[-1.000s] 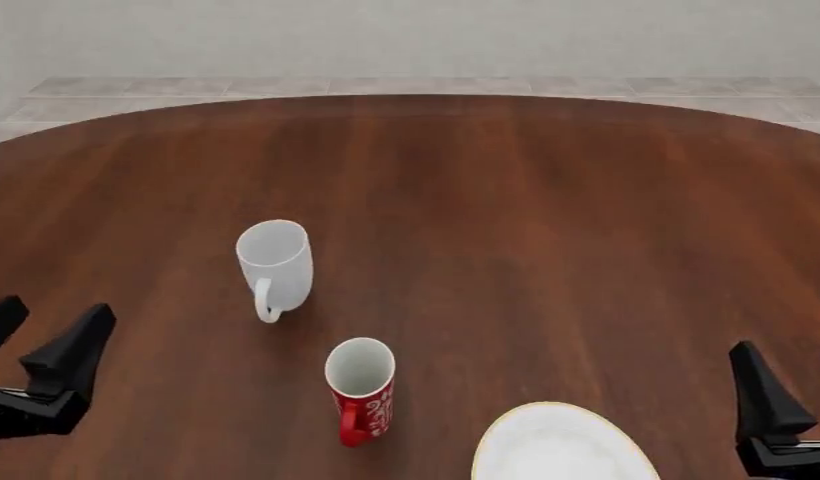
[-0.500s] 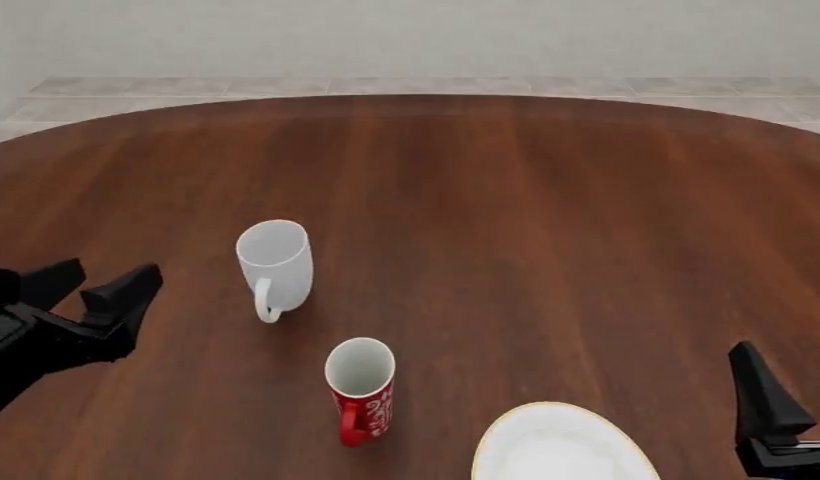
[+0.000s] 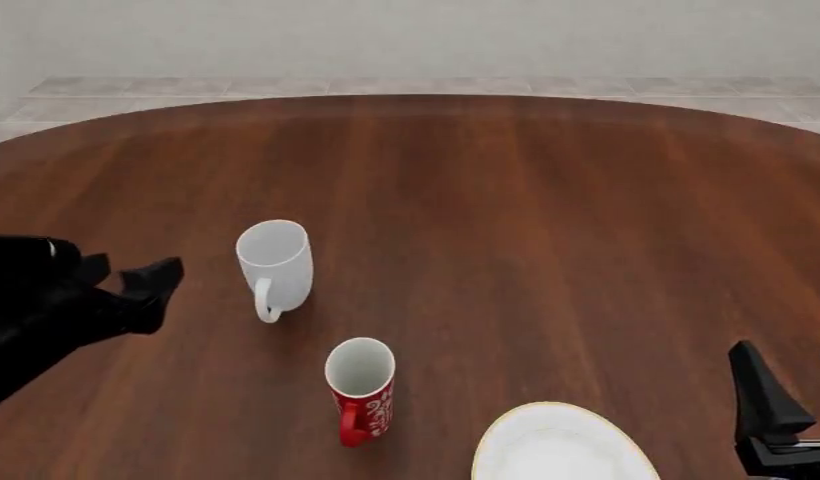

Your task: Put the white mug on the plate.

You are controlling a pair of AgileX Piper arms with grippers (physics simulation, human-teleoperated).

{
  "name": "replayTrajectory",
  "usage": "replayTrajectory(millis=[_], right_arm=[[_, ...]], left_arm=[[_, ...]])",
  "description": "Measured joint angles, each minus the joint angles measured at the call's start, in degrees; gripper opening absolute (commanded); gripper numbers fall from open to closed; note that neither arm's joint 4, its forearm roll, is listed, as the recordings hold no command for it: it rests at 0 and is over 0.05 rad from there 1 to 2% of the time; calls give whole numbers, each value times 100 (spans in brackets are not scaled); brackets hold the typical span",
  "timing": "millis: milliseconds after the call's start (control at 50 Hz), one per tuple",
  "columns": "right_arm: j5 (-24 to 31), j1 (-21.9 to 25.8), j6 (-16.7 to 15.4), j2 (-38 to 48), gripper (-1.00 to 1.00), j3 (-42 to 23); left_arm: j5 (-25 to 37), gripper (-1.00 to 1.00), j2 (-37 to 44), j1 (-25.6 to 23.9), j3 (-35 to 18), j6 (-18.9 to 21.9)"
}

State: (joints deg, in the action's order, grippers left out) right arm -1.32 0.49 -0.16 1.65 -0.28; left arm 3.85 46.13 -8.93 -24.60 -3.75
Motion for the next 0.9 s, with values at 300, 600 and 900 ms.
replayTrajectory(millis=[300, 600, 900], right_arm=[[-7, 1, 0, 8, 100, -1], [-5, 1, 1, 6, 100, -2], [-5, 1, 0, 7, 100, -2]], left_arm=[[70, 100, 653, -130, -271, 8], [54, 100, 1298, -181, -514, -169], [-209, 100, 1945, -240, -596, -443]])
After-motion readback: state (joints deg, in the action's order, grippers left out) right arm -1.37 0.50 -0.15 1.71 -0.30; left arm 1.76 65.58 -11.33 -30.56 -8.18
